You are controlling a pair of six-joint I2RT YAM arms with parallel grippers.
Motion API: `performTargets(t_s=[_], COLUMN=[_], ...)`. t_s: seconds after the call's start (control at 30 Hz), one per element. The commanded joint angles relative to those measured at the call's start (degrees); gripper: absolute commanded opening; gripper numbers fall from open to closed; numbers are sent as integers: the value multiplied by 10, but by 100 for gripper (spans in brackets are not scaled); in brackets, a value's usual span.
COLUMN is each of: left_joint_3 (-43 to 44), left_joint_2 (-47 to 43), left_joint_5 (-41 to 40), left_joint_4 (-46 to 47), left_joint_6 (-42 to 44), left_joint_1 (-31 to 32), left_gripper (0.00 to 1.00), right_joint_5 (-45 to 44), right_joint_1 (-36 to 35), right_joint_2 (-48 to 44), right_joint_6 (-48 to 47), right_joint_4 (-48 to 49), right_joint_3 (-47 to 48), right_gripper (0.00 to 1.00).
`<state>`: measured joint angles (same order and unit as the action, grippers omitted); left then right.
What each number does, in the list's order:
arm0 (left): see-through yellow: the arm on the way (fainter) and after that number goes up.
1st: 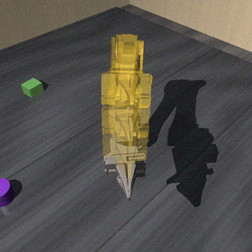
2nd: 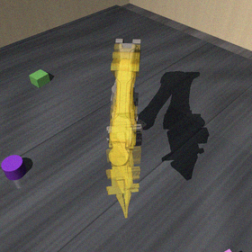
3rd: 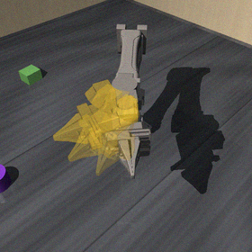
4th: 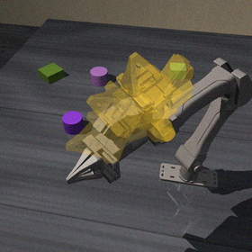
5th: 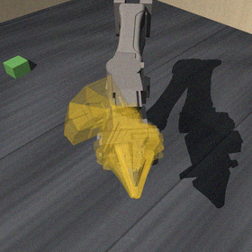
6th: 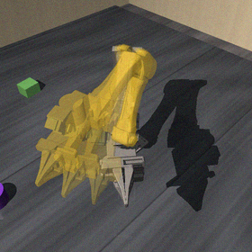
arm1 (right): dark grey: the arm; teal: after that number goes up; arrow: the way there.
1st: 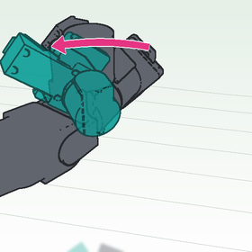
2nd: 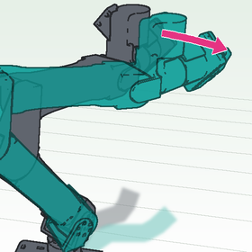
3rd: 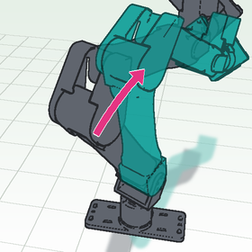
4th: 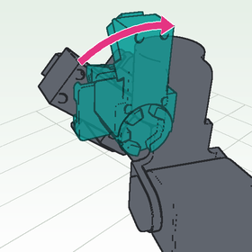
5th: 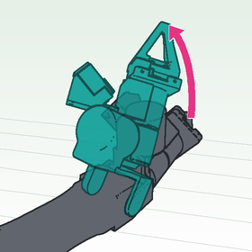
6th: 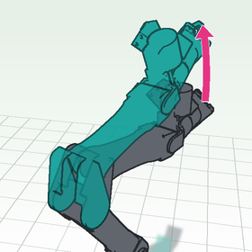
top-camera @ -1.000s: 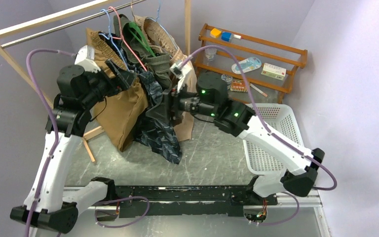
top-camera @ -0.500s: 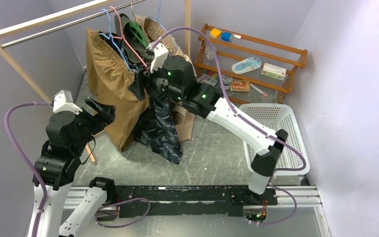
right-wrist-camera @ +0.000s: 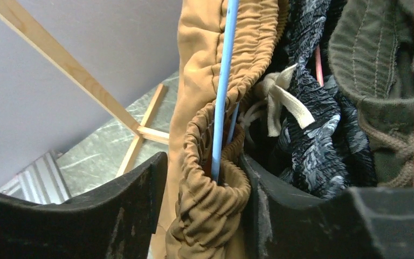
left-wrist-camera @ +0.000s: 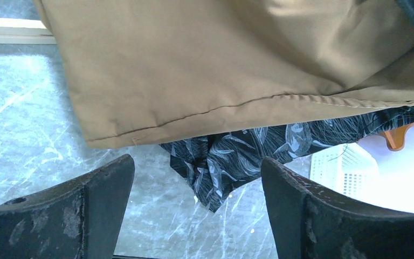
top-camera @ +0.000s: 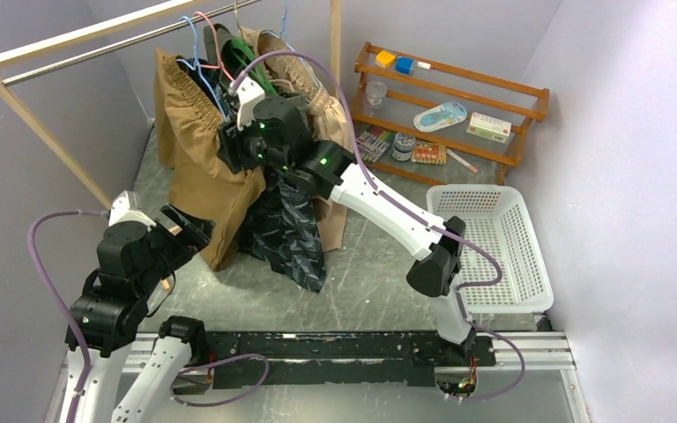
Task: Remove the shorts from the hanger
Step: Pick up the hanger from the clothes rod.
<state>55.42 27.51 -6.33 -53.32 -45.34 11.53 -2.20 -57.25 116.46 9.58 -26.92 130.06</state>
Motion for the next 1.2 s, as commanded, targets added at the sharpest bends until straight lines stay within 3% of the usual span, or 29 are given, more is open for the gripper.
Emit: performTargets(t_s=[0.0, 0.1, 0.17, 0.4, 0.6, 0.73, 1.03, 1.17], left_joint_3=[8, 10, 14, 32, 5, 2, 14, 10], left_joint_2=[1, 7, 14, 31, 9, 12, 19, 15], left_joint_5=[12, 18, 31, 7, 12, 12, -4, -3], left_joint_4=[-10, -2, 10, -18, 0, 2, -8, -10], left_joint_6=[-8, 1, 26, 34, 17, 12, 7, 2], left_joint_1=[3, 3, 3, 3, 3, 3, 3, 3], left_gripper=[90, 90, 89, 90, 90, 91, 92, 92], right_joint_5=[-34, -41, -36, -54, -126, -177, -238, -254], right_joint_1=[-3, -3, -4, -8, -18, -43, -71, -73], right_joint_2=[15, 20, 21, -14, -83, -125, -96, -74], right_joint_6=[-24, -28, -27, -18, -8, -49, -134, -155], right_joint_4=[-1, 6, 10, 57, 193, 374, 568, 585], right_joint_3=[13, 13, 22, 15, -112, -256, -311, -303], right_gripper=[55, 46, 29, 1, 0, 0, 0, 0])
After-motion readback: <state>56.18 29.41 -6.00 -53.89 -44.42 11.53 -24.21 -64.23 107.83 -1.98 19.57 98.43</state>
